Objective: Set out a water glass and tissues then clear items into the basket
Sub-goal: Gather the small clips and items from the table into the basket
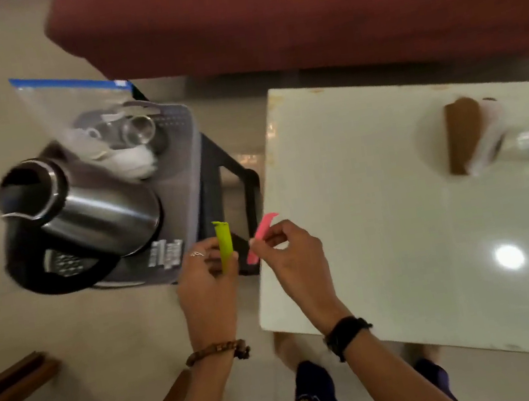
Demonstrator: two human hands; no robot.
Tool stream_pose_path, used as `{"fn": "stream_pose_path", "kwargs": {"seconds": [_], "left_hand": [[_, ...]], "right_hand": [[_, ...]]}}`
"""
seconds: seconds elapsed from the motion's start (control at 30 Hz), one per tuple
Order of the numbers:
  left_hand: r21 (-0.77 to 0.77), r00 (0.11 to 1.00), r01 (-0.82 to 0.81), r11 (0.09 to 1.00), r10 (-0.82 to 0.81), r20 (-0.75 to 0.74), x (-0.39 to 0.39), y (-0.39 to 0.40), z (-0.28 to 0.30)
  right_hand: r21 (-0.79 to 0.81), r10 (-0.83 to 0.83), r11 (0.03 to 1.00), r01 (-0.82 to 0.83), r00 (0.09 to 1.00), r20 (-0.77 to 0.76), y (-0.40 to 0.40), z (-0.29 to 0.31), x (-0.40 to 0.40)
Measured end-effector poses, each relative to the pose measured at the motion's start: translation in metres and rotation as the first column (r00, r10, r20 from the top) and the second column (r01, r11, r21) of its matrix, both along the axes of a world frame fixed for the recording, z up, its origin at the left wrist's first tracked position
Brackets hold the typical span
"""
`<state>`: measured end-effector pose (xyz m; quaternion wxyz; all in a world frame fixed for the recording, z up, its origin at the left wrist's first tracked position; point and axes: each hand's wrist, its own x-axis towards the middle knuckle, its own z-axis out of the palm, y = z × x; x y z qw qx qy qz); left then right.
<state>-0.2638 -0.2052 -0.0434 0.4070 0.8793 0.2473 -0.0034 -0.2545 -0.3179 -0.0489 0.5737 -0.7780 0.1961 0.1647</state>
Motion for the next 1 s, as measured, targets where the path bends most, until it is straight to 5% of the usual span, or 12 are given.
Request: {"fn": "stream_pose_path", "kwargs": {"seconds": [0.23, 0.47, 0.57, 0.7, 0.87, 1.0], "left_hand": [[0.174, 0.994, -0.064, 0.983, 0.079, -0.078, 0.041, 0.114, -0.019], [0.171, 0.92, 0.104, 0.98, -0.029, -0.392, 0.057, 0.121, -0.062], [0.178, 0.904, 0.136, 0.975, -0.049, -0.425, 0.059, 0.121, -0.07], [0.193, 0.904, 0.137, 0.971, -0.043, -0.425, 0.056, 0.12, -0.071], [0.196, 0.995, 0.1, 0.976, -0.096, -0.029, 0.043, 0.078, -0.042], [-0.069, 0.982, 0.188, 0.98, -0.189, -0.004, 0.028, -0.006, -0.024]], "right_hand": [[-0.246, 0.301, 0.925, -0.29, 0.954, 0.007, 0.117, -0.01, 0.067], [-0.669, 0.58, 0.551, -0.499, 0.805, -0.123, 0.16, -0.039, 0.082], [-0.706, 0.595, 0.5, -0.501, 0.792, -0.141, 0.159, -0.04, 0.081], [-0.644, 0.596, 0.575, -0.505, 0.798, -0.093, 0.146, -0.037, 0.075], [-0.406, 0.382, 0.851, -0.333, 0.923, 0.041, 0.09, -0.027, 0.059], [-0.322, 0.134, 0.939, -0.12, 0.991, 0.022, 0.0, -0.025, 0.032]]}}
